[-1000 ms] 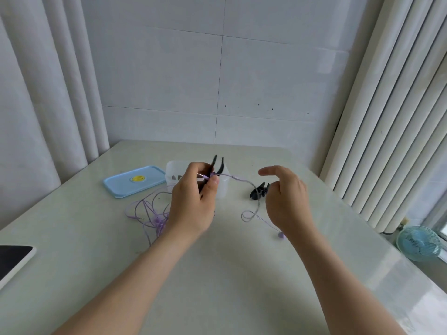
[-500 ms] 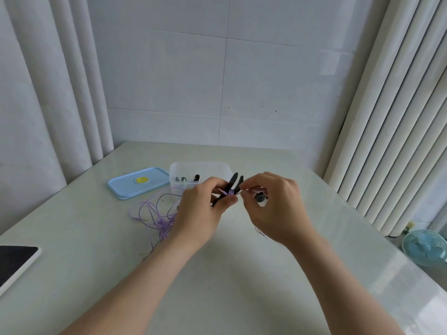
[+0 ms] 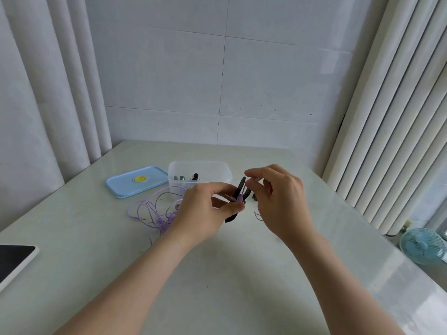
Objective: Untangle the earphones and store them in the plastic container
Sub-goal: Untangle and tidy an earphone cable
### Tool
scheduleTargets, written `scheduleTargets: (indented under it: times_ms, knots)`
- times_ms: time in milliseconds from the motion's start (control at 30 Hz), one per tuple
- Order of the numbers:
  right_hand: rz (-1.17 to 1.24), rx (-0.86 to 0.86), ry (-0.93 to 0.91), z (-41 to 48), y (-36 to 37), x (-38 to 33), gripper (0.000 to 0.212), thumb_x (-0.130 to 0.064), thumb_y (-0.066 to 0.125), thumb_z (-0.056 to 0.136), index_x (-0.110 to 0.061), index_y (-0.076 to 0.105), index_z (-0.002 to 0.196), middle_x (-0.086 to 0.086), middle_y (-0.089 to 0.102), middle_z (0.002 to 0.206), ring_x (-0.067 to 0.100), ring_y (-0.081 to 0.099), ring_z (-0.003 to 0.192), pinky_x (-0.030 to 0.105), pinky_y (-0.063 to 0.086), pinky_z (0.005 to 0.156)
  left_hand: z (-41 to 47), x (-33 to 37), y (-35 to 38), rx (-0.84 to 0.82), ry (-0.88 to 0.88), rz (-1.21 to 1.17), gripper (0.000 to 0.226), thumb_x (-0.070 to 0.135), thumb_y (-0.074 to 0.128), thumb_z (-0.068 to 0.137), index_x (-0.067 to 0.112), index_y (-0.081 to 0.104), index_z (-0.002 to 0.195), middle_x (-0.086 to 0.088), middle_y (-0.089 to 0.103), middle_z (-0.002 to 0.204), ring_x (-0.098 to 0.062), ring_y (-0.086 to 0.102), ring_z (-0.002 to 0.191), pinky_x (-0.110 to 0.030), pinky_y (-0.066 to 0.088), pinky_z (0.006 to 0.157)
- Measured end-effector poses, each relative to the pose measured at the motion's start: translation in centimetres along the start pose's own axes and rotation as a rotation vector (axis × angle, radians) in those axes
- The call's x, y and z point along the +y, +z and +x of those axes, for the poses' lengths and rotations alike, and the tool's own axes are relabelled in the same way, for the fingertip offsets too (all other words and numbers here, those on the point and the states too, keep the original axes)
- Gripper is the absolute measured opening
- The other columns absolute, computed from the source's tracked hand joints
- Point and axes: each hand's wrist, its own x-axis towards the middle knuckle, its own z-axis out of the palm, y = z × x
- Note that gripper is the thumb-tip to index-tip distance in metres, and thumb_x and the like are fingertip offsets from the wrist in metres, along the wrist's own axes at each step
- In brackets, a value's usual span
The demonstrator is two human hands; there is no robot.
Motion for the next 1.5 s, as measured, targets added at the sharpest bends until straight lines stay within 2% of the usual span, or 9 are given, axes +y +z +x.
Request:
scheduleTargets:
  times_ms: [200, 333, 467, 600, 733, 900, 1100, 1367, 1500]
  knots:
    - [0.012, -0.087, -0.011, -0.2, 0.3, 0.3, 0.025, -0.006, 0.057, 0.105, -0.019, 0.076, 0.114, -0.008, 0.064, 0.100, 0.002, 0.059, 0.084, 0.010, 0.040, 0.071, 0.1, -0.4, -0.1, -0.051, 0.015, -0.038, 0.016, 0.016, 0.082, 0.092, 0.028, 0.081, 0.102, 0.006, 0.079, 0.090, -0.010, 0.075, 0.078, -0.009, 0.047, 0.066]
    - [0.072, -0.112, 0.148, 0.2, -0.1, 0.7, 0.027, -0.009, 0.049, 0.108, -0.020, 0.074, 0.108, -0.019, 0.065, 0.087, 0.001, 0.062, 0.085, 0.011, 0.041, 0.069, 0.1, -0.4, 0.2, -0.136, 0.058, -0.117, 0.023, 0.007, 0.075, 0.096, 0.024, 0.077, 0.111, 0.004, 0.079, 0.099, -0.013, 0.076, 0.097, -0.021, 0.058, 0.083]
    - [0.102, -0.162, 0.262, 0.4, -0.4, 1.2, 0.026, -0.017, 0.054, 0.107, -0.026, 0.076, 0.097, -0.011, 0.070, 0.074, 0.007, 0.065, 0.075, 0.022, 0.045, 0.067, 0.0, 0.2, 0.7, -0.123, 0.067, -0.297, 0.023, 0.007, 0.068, 0.101, 0.018, 0.070, 0.120, 0.002, 0.076, 0.110, -0.020, 0.075, 0.107, -0.036, 0.062, 0.095]
    - [0.216, -0.314, 0.296, 0.2, -0.3, 1.1, 0.027, -0.026, 0.056, 0.107, -0.029, 0.069, 0.083, 0.004, 0.059, 0.062, 0.022, 0.048, 0.054, 0.030, 0.039, 0.054, 0.3, 0.4, 0.5, -0.077, 0.013, -0.469, 0.021, 0.009, 0.066, 0.103, 0.012, 0.070, 0.123, -0.004, 0.079, 0.113, -0.022, 0.075, 0.111, -0.040, 0.063, 0.093]
    - [0.213, -0.455, 0.254, -0.3, -0.4, 0.8, 0.028, -0.019, 0.056, 0.107, -0.019, 0.075, 0.086, -0.007, 0.042, 0.054, 0.014, 0.035, 0.049, 0.027, 0.033, 0.051, 0.7, 0.4, 0.2, 0.048, -0.011, -0.531, 0.022, 0.016, 0.070, 0.100, 0.010, 0.071, 0.121, -0.011, 0.079, 0.107, -0.025, 0.078, 0.098, -0.033, 0.064, 0.083]
    - [0.251, -0.579, 0.218, -0.5, -0.7, -0.3, 0.030, -0.012, 0.056, 0.103, -0.020, 0.081, 0.089, -0.009, 0.037, 0.049, 0.012, 0.030, 0.047, 0.021, 0.028, 0.048, 0.8, -0.1, -0.1, 0.140, -0.051, -0.466, 0.020, 0.027, 0.070, 0.100, 0.013, 0.073, 0.114, -0.001, 0.080, 0.088, -0.014, 0.077, 0.085, -0.029, 0.064, 0.078]
    - [0.480, -0.753, 0.361, -0.5, -1.5, -1.4, 0.028, -0.016, 0.059, 0.104, -0.012, 0.081, 0.089, 0.008, 0.038, 0.060, 0.021, 0.032, 0.049, 0.027, 0.029, 0.047, 0.9, -0.6, 0.6, 0.230, -0.096, -0.535, 0.023, 0.024, 0.073, 0.098, 0.011, 0.062, 0.114, -0.008, 0.069, 0.111, -0.021, 0.076, 0.087, -0.035, 0.064, 0.071]
    - [0.832, -0.490, 0.547, 0.3, -2.4, -2.2, 0.035, -0.031, 0.051, 0.111, -0.006, 0.067, 0.090, 0.003, 0.023, 0.062, 0.017, 0.019, 0.051, 0.022, 0.021, 0.047, 0.8, -1.0, 0.5, -0.005, -0.020, -0.364, 0.021, 0.032, 0.066, 0.103, 0.023, 0.061, 0.122, -0.002, 0.077, 0.099, -0.012, 0.067, 0.086, -0.030, 0.057, 0.074]
    - [0.907, -0.432, 0.557, 0.4, -2.3, -2.3, 0.034, -0.031, 0.052, 0.111, -0.006, 0.065, 0.090, 0.001, 0.024, 0.064, 0.017, 0.018, 0.052, 0.024, 0.020, 0.047, 0.4, -0.4, 0.4, -0.124, -0.012, -0.430, 0.034, 0.038, 0.063, 0.100, 0.014, 0.065, 0.125, -0.002, 0.075, 0.093, -0.013, 0.066, 0.082, -0.039, 0.061, 0.080]
